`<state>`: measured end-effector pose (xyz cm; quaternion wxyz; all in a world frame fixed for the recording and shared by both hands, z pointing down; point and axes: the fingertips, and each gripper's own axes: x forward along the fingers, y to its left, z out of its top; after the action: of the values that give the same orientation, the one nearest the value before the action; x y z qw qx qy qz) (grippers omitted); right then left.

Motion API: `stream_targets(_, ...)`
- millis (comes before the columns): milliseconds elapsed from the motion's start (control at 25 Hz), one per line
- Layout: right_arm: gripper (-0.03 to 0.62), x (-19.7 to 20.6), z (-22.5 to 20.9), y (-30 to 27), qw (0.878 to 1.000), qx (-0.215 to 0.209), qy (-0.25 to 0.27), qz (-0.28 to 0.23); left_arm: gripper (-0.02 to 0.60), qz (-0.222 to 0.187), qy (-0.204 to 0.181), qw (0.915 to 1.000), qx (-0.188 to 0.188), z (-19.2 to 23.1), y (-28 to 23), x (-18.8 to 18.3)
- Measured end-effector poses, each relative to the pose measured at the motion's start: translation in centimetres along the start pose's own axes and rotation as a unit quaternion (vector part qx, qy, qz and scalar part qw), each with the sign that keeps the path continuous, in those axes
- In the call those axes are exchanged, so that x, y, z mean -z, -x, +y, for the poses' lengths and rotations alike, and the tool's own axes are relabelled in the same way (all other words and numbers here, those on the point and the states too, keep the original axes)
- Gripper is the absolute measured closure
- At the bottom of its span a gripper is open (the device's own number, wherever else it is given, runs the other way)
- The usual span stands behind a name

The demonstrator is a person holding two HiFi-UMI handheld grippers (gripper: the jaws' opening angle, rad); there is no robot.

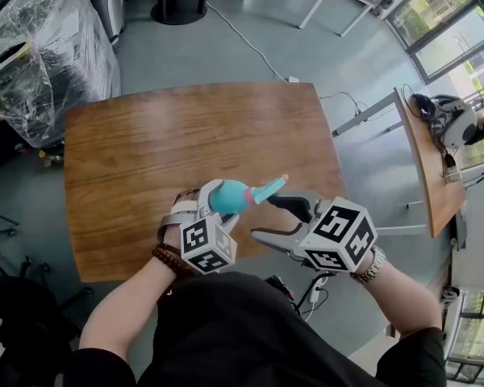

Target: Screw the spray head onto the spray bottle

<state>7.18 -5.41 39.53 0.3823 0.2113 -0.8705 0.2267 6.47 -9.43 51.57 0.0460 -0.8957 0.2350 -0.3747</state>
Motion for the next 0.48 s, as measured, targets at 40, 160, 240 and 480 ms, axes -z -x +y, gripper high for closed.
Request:
stream_targets(40,0.310,0.1,0.4,0.0,1.000,-0.002,0.018,0.009,0.196,-0.010,0.004,0.9999,-0.002,0.3,0.2,-0.2)
stream_targets(160,0.310,0.2,0.7,0.5,0.998,-0.003,0.052,0.025,0.196,-0.038,0.016,0.9991,-0.002,0.8,0.6,-0.8)
stream_targets(240,0.312,0.3,1.1,1.4,0.997,-0.008,0.072,0.037,0.196,-0.047,0.021,0.9987,-0.002,1.0,0.9,-1.0)
stream_targets(480,0.315,-3.5,0.8,5.3,0.959,0.080,0.269,0.041,0.196,-0.054,-0.002,0.9985,0.000,1.2,1.4,-0.9)
